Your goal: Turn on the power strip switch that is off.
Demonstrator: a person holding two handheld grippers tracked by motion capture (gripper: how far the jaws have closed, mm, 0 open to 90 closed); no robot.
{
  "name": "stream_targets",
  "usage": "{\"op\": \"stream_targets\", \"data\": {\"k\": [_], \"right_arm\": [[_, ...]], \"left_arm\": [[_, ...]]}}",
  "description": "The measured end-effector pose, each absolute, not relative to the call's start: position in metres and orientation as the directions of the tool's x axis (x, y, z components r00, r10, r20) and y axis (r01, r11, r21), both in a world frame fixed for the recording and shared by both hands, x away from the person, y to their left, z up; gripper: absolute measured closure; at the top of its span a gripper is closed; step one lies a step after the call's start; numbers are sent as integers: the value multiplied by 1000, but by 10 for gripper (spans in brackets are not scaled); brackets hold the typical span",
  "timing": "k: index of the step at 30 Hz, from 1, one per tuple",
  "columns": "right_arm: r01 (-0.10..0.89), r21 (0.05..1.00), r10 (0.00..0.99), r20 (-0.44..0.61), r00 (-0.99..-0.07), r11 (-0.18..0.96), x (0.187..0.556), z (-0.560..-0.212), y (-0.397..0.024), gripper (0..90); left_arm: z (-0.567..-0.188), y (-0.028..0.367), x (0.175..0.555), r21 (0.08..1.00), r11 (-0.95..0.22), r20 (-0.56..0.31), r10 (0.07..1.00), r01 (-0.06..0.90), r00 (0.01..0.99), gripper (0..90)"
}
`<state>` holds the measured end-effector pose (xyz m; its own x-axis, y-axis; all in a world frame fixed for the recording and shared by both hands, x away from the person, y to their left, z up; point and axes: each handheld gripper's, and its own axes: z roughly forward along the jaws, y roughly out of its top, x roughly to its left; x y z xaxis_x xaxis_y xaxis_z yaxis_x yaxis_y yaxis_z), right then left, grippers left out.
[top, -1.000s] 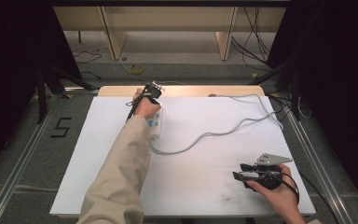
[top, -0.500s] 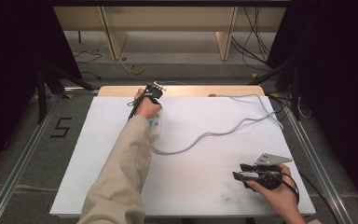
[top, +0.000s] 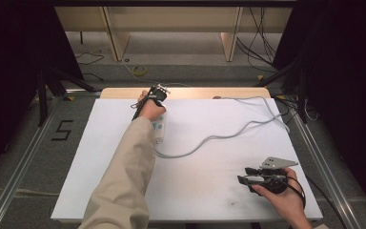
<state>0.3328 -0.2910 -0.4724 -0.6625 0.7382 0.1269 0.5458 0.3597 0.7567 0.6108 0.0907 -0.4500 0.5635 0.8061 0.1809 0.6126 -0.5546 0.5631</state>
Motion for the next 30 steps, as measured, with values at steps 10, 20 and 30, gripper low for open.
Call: {"op": "stream_targets", "data": {"k": [10,20,30], "right_arm": [[544,759,739,126,-662,359,333,-472,-292,513],[546,757,741,123,-660,360,333,-472,-291,511],[548,754,741,125,-660,361,333,-472,-291,502]], "left_arm": [[-445,101,610,590,-521,154,822,616,548,895],[-415,120,591,653,-500,136,816,568,562,668],[-407,134,512,728,-467,60,772,502,632,384]]}}
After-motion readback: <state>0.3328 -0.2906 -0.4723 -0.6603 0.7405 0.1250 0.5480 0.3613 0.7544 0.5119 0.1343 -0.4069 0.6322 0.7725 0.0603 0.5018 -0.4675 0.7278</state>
